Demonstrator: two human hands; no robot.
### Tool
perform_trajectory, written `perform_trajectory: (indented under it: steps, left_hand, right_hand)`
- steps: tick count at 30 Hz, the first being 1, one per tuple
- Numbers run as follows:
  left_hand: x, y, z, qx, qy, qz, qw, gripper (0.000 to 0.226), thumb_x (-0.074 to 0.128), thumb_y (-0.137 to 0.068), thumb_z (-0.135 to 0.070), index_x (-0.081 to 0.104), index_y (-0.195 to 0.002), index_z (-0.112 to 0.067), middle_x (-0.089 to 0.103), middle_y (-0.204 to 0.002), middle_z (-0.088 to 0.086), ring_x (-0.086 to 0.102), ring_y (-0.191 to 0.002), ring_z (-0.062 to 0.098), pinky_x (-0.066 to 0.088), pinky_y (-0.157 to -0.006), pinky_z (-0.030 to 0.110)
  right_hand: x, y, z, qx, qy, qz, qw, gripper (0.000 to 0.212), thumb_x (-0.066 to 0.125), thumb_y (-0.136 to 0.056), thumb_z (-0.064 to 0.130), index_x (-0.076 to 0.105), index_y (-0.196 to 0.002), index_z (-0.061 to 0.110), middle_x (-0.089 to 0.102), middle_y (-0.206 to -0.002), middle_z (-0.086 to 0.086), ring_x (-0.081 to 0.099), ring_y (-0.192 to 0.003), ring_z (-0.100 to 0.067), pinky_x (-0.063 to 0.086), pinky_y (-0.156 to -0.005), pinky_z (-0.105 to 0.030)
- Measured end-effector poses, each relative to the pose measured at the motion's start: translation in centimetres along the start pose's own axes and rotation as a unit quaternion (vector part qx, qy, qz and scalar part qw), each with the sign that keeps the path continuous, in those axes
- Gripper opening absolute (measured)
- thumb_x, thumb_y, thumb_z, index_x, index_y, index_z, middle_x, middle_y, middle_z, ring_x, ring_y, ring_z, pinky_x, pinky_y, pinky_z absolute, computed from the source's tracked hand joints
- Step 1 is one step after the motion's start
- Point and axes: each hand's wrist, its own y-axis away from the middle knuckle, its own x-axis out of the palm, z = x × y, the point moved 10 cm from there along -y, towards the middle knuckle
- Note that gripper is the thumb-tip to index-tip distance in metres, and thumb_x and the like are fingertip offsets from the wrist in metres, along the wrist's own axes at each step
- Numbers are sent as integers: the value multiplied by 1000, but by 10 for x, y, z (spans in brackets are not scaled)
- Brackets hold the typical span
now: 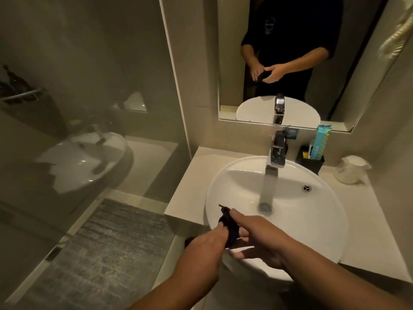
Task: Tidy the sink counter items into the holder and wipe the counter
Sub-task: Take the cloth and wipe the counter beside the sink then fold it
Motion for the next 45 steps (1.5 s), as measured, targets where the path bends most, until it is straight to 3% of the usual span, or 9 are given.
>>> perform_trajectory:
  steps: [4,7,10,16,23,26,31,35,45]
  left_hand:
    - [-12,16,-50,145,-115,-29,982,82,69,-67,-10,36,-142,-12,45,-146,7,48,-128,19,37,-105,30]
    - [-25,31,-57,162,41,-25,986,66,54,-88,-42,22,-145,-38,28,-153,-17,31,-135,-1,24,-110,19]
    - [-22,28,-28,53,241,37,968,53,41,-88,-60,15,-133,-66,20,-140,-45,23,-129,-17,22,-103,14]
    - [-8,15,-41,80,266,149,949,45,59,-84,-51,42,-126,-53,54,-122,-28,50,-117,-2,41,-93,17]
    - [-24,39,-92,259,34,27,965,11,60,-85,-42,62,-95,-37,60,-87,-20,50,-87,0,44,-82,27]
    - [-29,60,-124,333,-41,-40,941,17,74,-77,-33,67,-93,-32,67,-88,-11,58,-92,12,45,-92,39]
    - [-13,72,-129,336,-29,-34,941,31,77,-74,-21,65,-103,-19,67,-92,4,62,-72,19,45,-57,23]
    - [-3,73,-117,315,-41,-28,948,33,62,-79,-30,66,-109,-17,70,-104,5,68,-78,20,56,-58,27]
    - [22,77,-80,257,-120,0,959,55,88,-59,-19,68,-110,-10,74,-106,5,72,-82,18,59,-60,26]
  right_hand:
    - [-14,40,21,-91,-2,-70,993,17,64,-86,29,69,-98,19,75,-94,-10,72,-86,-27,60,-78,-44]
    - [-24,74,27,-147,-2,-112,983,18,59,-88,11,72,-96,21,75,-93,-8,72,-87,-24,60,-74,-41]
    - [-24,109,27,-184,7,-125,975,22,61,-89,13,70,-100,30,74,-97,-1,70,-94,-18,59,-74,-34]
    - [-20,167,11,-229,65,-160,958,19,66,-82,32,69,-100,34,71,-101,1,67,-98,-18,57,-81,-32]
    - [-41,218,-37,-181,216,-244,928,71,62,-90,22,27,-129,69,39,-124,39,53,-109,3,51,-91,-24]
    - [-47,225,-49,-162,316,-291,888,56,60,-91,22,40,-120,66,50,-116,30,55,-107,2,50,-88,-19]
    - [-53,224,-64,-161,376,-314,857,28,63,-87,23,57,-93,49,61,-99,22,55,-94,8,48,-75,-14]
    - [-54,219,-67,-203,407,-331,827,16,66,-84,23,64,-94,36,50,-116,18,49,-106,6,45,-85,-14]
    - [-54,184,-89,-191,424,-292,836,19,66,-83,22,66,-99,32,65,-95,16,57,-91,-1,51,-79,-28]
